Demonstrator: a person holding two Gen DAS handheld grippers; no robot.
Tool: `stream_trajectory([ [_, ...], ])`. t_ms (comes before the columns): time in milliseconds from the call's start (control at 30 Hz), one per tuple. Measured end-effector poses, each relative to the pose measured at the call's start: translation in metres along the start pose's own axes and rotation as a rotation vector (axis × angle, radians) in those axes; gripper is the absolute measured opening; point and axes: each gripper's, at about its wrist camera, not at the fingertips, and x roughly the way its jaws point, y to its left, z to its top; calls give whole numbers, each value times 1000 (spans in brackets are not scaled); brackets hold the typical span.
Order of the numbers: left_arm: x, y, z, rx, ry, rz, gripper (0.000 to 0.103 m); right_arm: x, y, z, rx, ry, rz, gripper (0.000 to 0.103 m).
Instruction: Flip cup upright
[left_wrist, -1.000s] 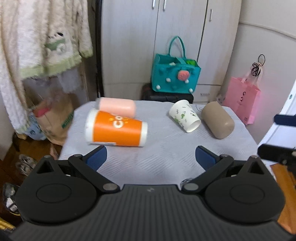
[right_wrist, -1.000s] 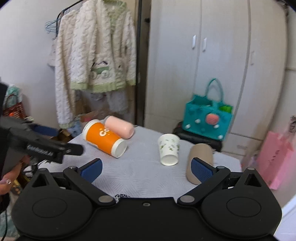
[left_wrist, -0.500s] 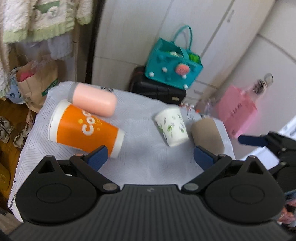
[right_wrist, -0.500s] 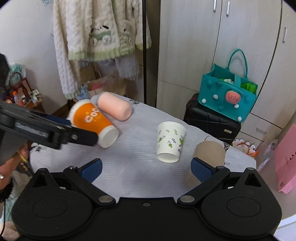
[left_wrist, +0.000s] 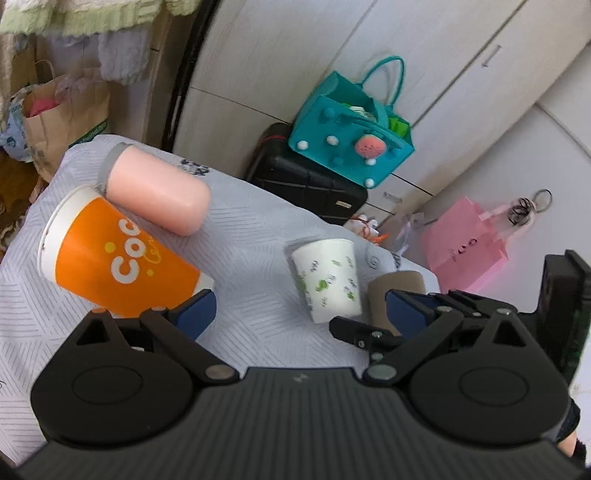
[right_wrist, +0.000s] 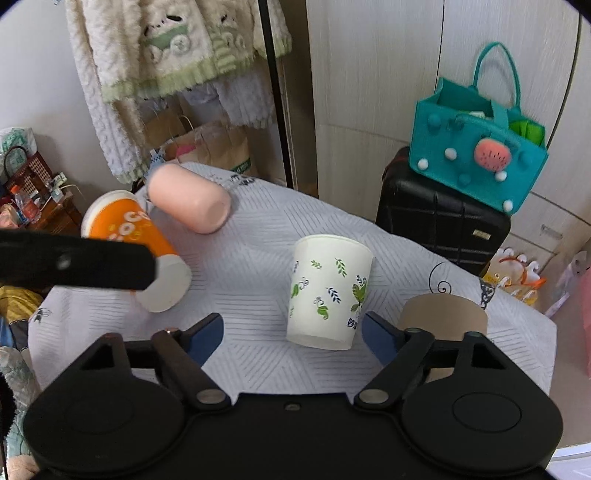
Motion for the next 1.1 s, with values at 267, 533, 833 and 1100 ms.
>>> stream_trajectory([
  [267,-3,12,3,-3,-14,21,100,38,-16,10,35,52,-17,74],
  [533,3,7,1,35,7,33,100,48,-17,9,47,62,-27,64],
  [833,-5,13,0,35,-37,56,100,27,-22,2,112,63,-3,63],
  [1100,-14,7,-10,75,-23,47,100,-5,-5,-21,145,93,7,63],
])
